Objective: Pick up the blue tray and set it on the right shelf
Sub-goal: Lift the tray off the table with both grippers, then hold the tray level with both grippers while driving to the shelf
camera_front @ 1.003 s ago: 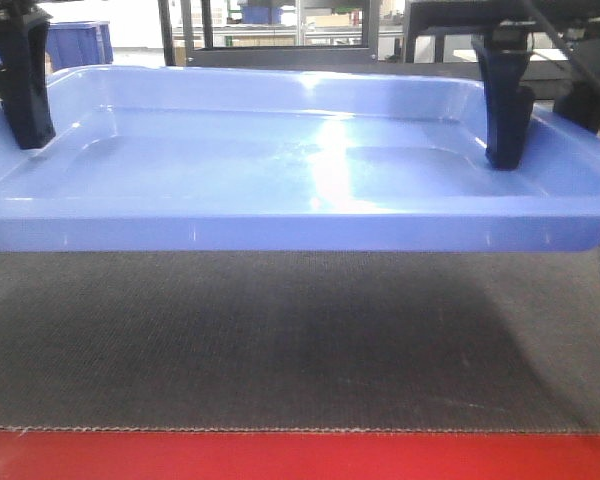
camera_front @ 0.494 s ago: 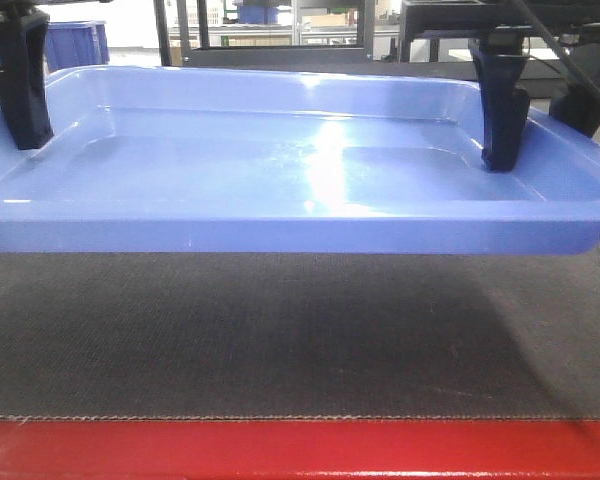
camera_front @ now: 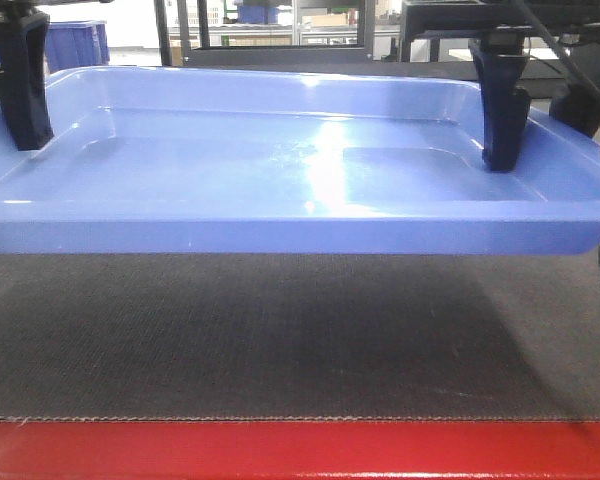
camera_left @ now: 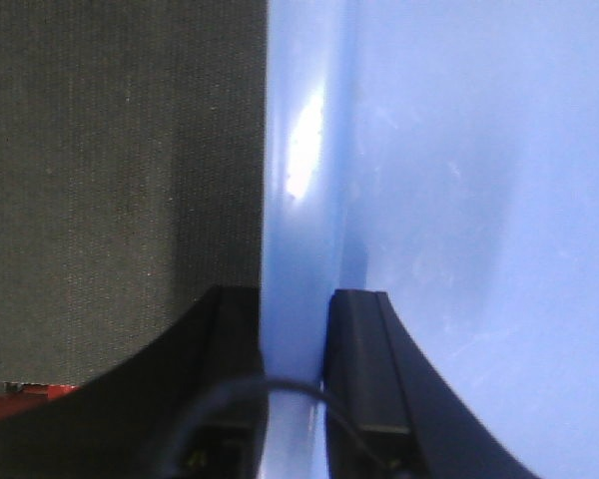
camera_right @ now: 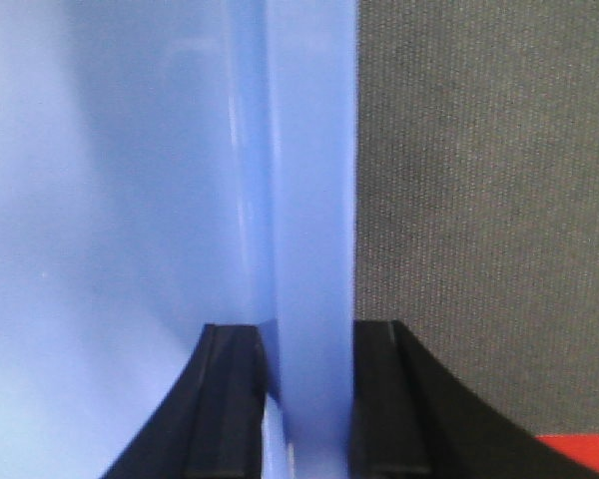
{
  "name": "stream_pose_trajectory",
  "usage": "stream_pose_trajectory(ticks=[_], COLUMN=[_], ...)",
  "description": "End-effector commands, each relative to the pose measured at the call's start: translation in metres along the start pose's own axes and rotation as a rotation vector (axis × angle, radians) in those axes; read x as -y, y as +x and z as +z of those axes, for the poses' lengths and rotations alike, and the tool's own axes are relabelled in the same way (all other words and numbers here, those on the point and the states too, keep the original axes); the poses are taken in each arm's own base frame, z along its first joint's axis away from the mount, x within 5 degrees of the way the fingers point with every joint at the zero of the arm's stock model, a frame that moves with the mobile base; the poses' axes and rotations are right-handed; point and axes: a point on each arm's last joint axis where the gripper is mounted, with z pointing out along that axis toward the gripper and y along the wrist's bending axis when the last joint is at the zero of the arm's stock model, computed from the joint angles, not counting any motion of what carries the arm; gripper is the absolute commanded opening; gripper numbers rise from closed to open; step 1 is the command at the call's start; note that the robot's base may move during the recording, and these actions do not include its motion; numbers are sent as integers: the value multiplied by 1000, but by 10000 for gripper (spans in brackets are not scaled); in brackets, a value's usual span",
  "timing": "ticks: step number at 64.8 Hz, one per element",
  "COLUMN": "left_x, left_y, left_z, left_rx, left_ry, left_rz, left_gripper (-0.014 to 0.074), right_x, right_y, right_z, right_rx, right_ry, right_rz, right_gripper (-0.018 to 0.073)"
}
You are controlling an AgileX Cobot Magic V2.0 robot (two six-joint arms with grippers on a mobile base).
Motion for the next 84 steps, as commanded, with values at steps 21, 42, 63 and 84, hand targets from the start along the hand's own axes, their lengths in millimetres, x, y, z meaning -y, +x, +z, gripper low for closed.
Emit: stream_pose_trajectory(ticks=[21, 42, 63, 84], left_x=[9, 9, 9, 12], left_y=[3, 3, 3, 4], left_z=[-23, -23, -23, -24], left_rx=[68, 68, 68, 53], left_ry=[103, 103, 103, 131], left_rz=[-17, -17, -17, -28], left_gripper=[20, 20, 20, 20], right_x=[-3, -3, -4, -4], right_y=[1, 1, 1, 1], right_z=[-23, -23, -23, -23], right_rx=[77, 77, 83, 83], right_ry=[-70, -70, -74, -74], right_rz=[4, 4, 4, 4], right_gripper=[98, 98, 98, 98])
